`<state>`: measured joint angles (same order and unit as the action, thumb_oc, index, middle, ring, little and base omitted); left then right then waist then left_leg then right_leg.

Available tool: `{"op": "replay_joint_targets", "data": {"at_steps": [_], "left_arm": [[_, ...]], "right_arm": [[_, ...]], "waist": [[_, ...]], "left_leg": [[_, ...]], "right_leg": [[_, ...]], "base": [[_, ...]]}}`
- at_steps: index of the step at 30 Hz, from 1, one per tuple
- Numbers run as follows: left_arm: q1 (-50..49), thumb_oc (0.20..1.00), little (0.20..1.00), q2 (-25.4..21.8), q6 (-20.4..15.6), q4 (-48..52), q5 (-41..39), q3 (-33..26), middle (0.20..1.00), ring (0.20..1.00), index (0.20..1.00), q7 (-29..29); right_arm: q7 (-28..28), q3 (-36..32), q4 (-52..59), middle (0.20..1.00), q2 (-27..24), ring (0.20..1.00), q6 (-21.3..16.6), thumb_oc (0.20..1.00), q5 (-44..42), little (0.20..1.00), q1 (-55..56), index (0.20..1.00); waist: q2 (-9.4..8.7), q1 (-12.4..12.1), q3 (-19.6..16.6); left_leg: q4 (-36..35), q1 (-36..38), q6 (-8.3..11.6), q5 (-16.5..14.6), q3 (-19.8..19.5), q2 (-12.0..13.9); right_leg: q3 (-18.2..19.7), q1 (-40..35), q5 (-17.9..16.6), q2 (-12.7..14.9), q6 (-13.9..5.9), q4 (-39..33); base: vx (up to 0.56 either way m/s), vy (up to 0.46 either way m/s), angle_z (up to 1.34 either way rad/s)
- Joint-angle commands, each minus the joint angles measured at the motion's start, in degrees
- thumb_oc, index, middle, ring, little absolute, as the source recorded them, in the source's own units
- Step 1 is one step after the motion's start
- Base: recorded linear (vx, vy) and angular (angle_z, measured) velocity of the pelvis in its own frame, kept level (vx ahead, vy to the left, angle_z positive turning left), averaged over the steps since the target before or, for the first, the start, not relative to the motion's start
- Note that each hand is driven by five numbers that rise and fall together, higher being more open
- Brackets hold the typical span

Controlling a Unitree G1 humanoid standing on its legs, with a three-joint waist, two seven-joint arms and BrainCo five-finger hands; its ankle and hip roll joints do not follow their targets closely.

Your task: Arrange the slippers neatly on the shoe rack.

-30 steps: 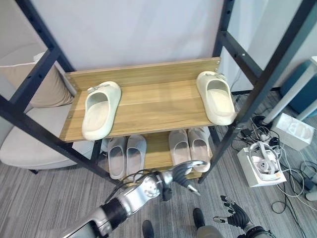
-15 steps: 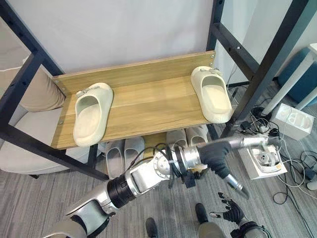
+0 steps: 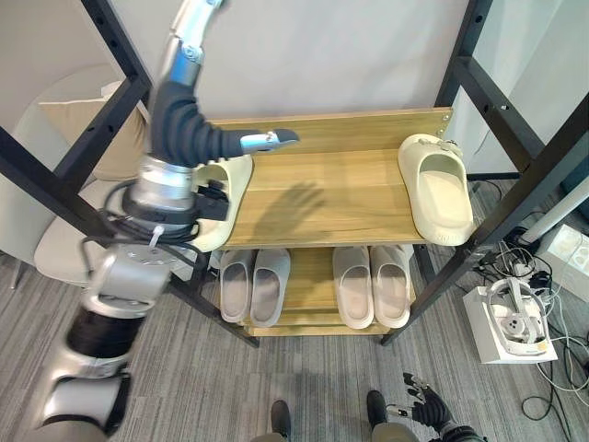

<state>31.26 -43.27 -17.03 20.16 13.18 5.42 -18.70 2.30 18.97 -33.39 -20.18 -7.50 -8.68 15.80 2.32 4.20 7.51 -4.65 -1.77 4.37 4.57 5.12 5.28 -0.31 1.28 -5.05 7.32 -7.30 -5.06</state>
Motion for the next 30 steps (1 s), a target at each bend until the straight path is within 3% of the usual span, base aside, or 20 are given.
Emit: {"op": "replay_joint_targets", "data": {"at_steps": [1,2,5,16,21,30], "left_arm": [[-0.38,1.0,1.0,-3.01,0.83,-2.73,11.61,-0.58,1.0,1.0,1.0,-4.3],[-2.35,1.0,1.0,-6.4,2.03,-4.72,14.8,-1.89,1.0,1.0,1.0,-5.06],[-3.44,1.0,1.0,-10.52,4.31,-9.78,18.42,-1.47,1.0,1.0,1.0,-5.17],[-2.82,1.0,1.0,-11.59,11.64,-30.06,22.63,2.68,1.0,1.0,1.0,-4.38],[3.37,1.0,1.0,-12.49,16.53,-40.83,27.91,8.66,1.0,1.0,1.0,-5.26],[15.53,1.0,1.0,-11.41,21.24,-58.25,31.18,20.16,1.0,1.0,1.0,-6.84]], "right_arm": [[-0.4,-1.65,2.66,1.0,1.18,1.0,-3.25,1.0,-1.19,1.0,0.28,1.0],[-0.68,-1.82,3.41,1.0,0.6,1.0,-3.1,1.0,-1.13,1.0,0.69,1.0],[-1.03,-2.6,4.15,1.0,-0.6,1.0,-3.06,1.0,-1.42,1.0,1.24,1.0],[-0.33,-4.24,6.34,1.0,-1.76,1.0,-2.85,1.0,-2.01,1.0,2.22,1.0],[0.41,-4.06,6.72,1.0,-2.45,1.0,-3.05,1.0,-2.1,1.0,2.4,1.0],[1.78,-3.46,8.0,1.0,-3.47,1.0,-3.97,1.0,-2.36,1.0,2.89,1.0]], "waist": [[-1.88,-0.5,-1.89],[-1.75,-0.51,-2.13],[-1.49,-0.36,-2.13],[-1.42,1.06,-1.99],[-1.43,2.36,-2.09],[-1.16,4.65,-1.85]], "left_leg": [[-0.35,2.65,2.22,-6.02,-2.05,1.56],[-0.35,2.87,2.26,-6.06,-2.03,1.57],[-0.35,2.95,2.25,-6.07,-2.01,1.56],[-0.35,3.39,2.38,-6.26,-0.96,2.09],[-0.35,3.77,2.44,-6.33,-0.15,2.34],[-0.35,3.98,2.45,-6.5,1.51,2.59]], "right_leg": [[-1.84,-1.79,5.6,1.5,-2.67,0.06],[-1.93,-1.91,5.65,1.47,-2.76,0.06],[-1.89,-1.87,5.54,1.47,-2.91,0.06],[-1.15,-1.41,5.19,1.19,-3.06,0.06],[-0.24,-1.16,5.14,0.87,-3.07,0.06],[1.36,0.17,4.53,0.76,-3.5,0.17]], "base": [[0.05,-0.017,-0.02],[0.06,-0.017,-0.05],[0.02,-0.003,-0.02],[0.0,0.003,-0.03],[0.01,-0.012,-0.11],[0.0,0.001,-0.1]]}}
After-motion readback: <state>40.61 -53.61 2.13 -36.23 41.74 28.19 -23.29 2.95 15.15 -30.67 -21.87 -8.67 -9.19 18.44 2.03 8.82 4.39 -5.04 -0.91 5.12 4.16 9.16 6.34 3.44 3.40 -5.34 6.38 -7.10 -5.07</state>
